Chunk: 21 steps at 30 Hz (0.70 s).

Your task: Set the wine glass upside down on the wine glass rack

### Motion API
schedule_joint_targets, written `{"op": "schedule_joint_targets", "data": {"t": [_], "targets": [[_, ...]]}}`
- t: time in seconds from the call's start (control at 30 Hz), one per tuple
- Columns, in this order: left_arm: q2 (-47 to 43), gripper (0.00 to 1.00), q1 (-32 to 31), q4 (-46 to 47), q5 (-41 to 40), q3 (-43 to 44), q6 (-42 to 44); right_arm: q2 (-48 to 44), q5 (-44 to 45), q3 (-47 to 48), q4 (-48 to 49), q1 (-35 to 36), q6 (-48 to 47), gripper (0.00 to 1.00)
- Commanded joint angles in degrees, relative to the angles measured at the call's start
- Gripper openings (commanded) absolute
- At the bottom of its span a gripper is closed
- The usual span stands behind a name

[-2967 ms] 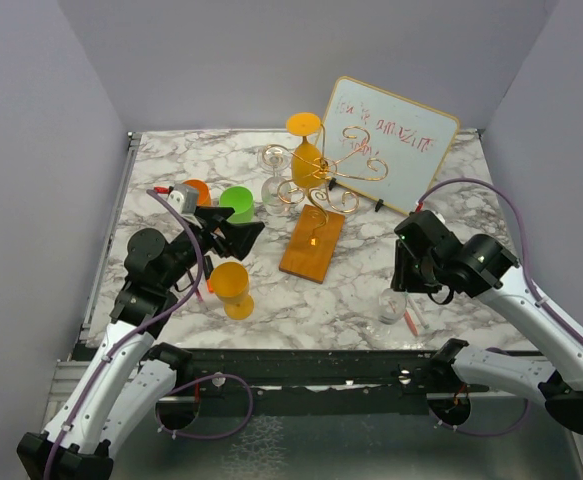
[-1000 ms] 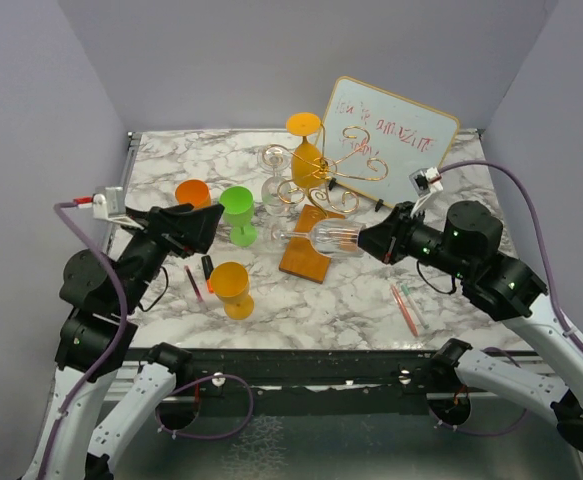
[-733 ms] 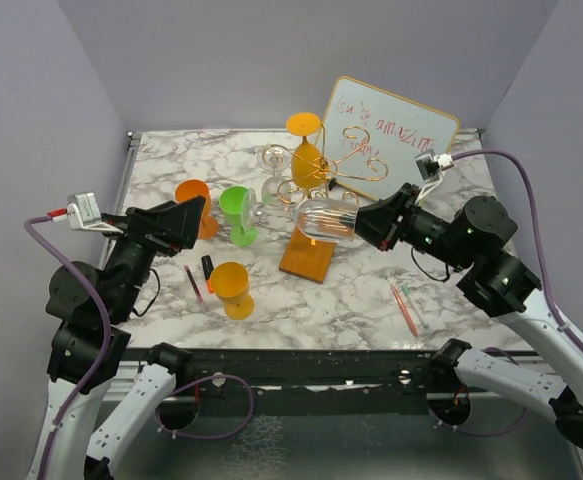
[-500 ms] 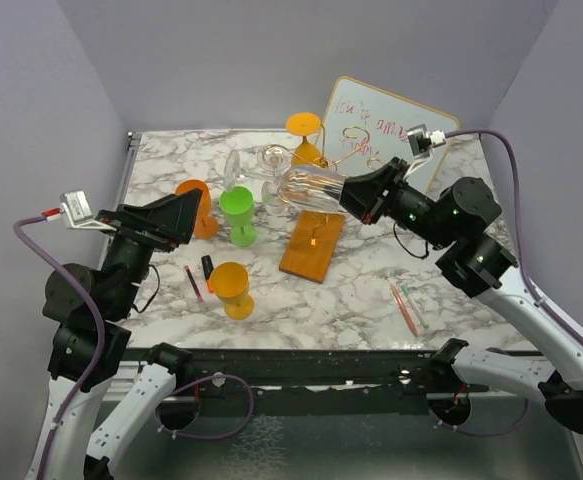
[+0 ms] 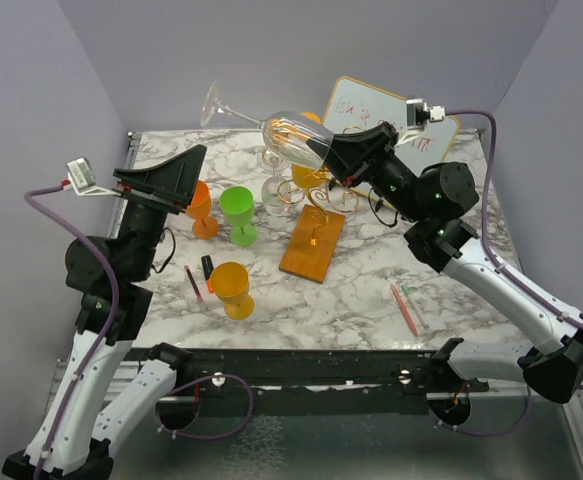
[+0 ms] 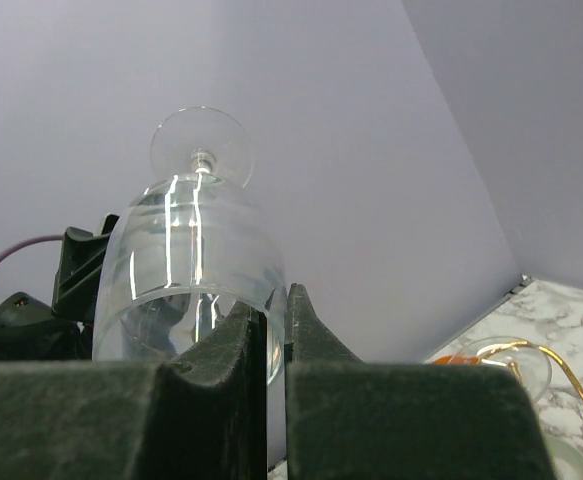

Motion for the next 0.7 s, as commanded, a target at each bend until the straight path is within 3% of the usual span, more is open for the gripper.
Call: {"op": "schedule_joint_targets", "data": {"t": [0.0,0.33,0.53,0.67], "targets": [[4.66,0.99,-0.08,9.08,2.91,1.7,-1.67,2.55,2.78,3.08,9.4,0.17,-0.09,0.01],[14.1,0.99,-0.16,21.38,6.97,3.56,-3.41,5.57,3.54,3.77,10.41,1.0,-1.08,0.01],[17.41,0.72,-0.79,24.52,6.88,6.23,-4.83,6.07,3.64,3.4,11.08,1.22,-0.21,0.01],[18.63,0.69,-2.17,27.58,6.57,6.44,-4.45,6.72,3.35,3.55,11.62,1.31,0.68,0.01]]}}
